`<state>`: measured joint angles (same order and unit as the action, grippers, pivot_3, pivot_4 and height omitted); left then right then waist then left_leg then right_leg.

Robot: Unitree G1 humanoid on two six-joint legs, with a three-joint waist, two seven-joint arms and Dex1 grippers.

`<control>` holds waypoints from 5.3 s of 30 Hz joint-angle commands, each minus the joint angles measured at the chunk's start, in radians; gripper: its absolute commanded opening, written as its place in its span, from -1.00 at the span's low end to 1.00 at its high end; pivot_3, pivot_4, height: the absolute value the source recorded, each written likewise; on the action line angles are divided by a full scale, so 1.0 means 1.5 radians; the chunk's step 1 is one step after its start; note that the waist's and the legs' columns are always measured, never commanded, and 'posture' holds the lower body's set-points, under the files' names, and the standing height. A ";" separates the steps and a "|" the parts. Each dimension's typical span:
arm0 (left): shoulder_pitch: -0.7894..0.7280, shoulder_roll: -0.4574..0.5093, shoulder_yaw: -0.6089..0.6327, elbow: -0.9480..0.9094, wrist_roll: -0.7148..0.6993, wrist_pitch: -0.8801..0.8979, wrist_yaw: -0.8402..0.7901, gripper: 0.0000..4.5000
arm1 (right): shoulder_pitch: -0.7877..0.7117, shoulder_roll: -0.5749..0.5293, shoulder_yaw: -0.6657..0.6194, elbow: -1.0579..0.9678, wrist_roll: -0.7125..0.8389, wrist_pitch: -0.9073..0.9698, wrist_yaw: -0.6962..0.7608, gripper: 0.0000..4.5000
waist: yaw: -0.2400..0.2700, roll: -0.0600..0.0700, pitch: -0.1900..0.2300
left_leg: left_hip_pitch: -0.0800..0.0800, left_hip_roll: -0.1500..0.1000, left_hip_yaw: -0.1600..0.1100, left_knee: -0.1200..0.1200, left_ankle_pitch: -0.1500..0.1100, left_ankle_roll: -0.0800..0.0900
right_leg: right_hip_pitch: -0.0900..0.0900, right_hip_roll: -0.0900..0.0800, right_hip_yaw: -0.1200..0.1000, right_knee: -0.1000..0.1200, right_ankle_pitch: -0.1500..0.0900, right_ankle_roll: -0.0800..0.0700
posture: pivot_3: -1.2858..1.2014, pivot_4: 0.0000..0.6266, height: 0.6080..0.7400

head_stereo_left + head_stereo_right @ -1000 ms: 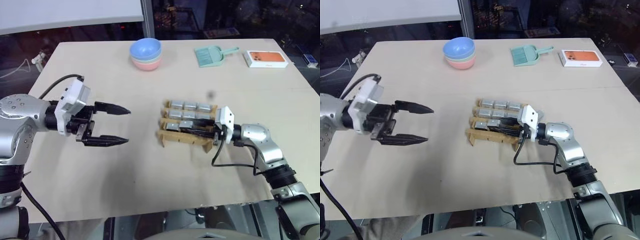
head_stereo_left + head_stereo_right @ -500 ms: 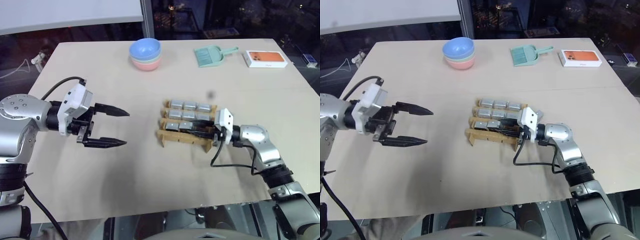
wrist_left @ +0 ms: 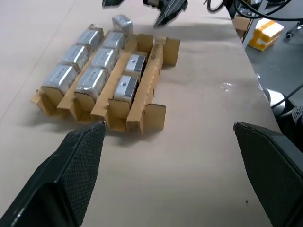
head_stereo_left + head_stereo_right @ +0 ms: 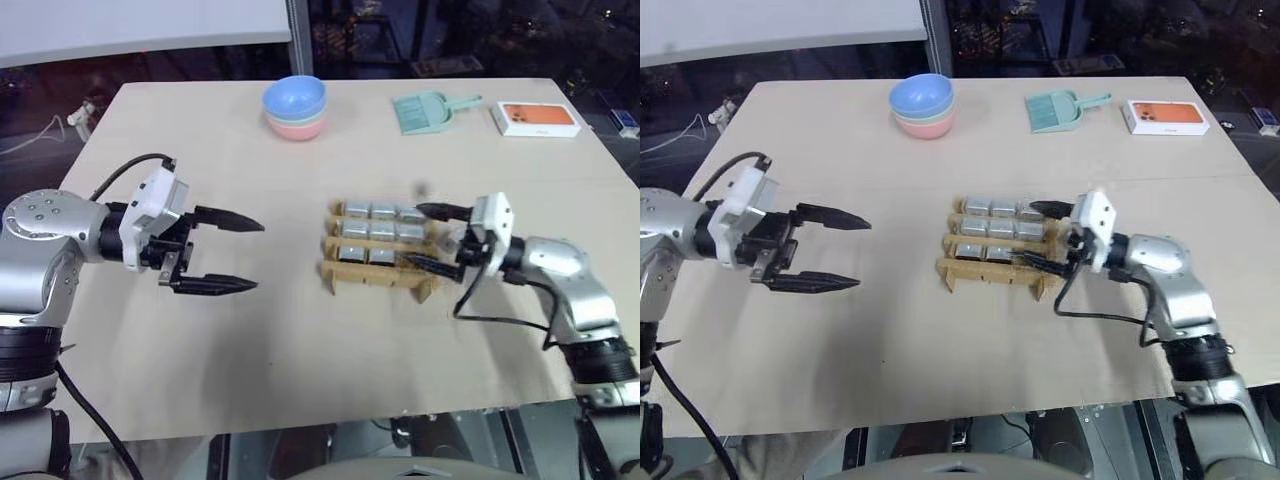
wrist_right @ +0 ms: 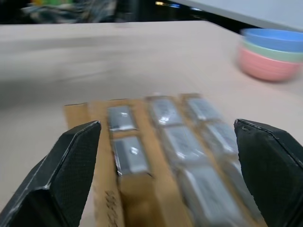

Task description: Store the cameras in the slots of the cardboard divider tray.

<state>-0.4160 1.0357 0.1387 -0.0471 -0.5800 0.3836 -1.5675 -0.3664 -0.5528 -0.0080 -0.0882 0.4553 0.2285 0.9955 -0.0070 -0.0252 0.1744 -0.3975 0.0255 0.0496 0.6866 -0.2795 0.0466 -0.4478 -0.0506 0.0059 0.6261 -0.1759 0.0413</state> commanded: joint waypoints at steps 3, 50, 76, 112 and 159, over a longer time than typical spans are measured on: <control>-0.028 -0.013 -0.009 -0.010 -0.006 -0.003 0.001 1.00 | 0.042 -0.059 -0.071 -0.021 -0.002 0.057 -0.049 0.98 | -0.001 0.000 0.000 | 0.000 0.000 0.000 0.000 0.000 0.000 | 0.000 0.000 0.000 0.000 0.000 0.000 | 0.03 -0.52 1.00; 0.002 -0.017 0.006 -0.072 0.004 0.012 0.058 1.00 | -0.517 -0.101 0.296 0.723 -0.478 -0.648 0.291 0.17 | -0.007 0.003 0.003 | 0.000 -0.001 0.001 0.000 0.001 -0.001 | -0.001 0.000 0.001 0.000 0.000 0.000 | 0.03 -0.52 1.00; -0.028 -0.019 -0.016 -0.036 0.015 -0.011 0.045 1.00 | -0.425 -0.149 0.159 0.139 -0.223 0.065 0.362 -0.69 | -0.009 0.004 0.003 | 0.001 0.000 0.001 0.000 0.000 0.000 | -0.001 0.000 0.001 0.001 0.000 0.000 | 0.03 -0.52 1.00; -0.038 -0.032 -0.029 -0.032 0.017 -0.015 0.046 1.00 | -0.413 -0.163 0.350 -0.135 -0.270 0.509 0.251 -0.69 | -0.003 0.003 0.003 | -0.001 -0.001 0.000 0.001 0.000 0.000 | -0.001 0.000 0.000 0.001 0.000 0.000 | 0.03 -0.52 1.00; 0.453 -0.285 0.116 -0.229 0.033 -0.016 0.413 1.00 | 0.343 -0.035 -0.293 -0.079 -0.007 0.066 0.092 0.98 | 0.006 0.002 0.001 | 0.006 -0.001 -0.001 0.000 0.000 0.000 | 0.005 -0.002 -0.001 0.000 -0.003 0.000 | 0.03 -0.52 1.00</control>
<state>0.2504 0.6134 0.3287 -0.3465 -0.5776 0.4201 -0.9716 0.1484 -0.6185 -0.3791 -0.2052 0.4060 0.4395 1.1280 0.0015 -0.0227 0.1761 -0.3865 0.0248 0.0479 0.6868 -0.2797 0.0467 -0.4388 -0.0527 0.0062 0.6265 -0.1800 0.0417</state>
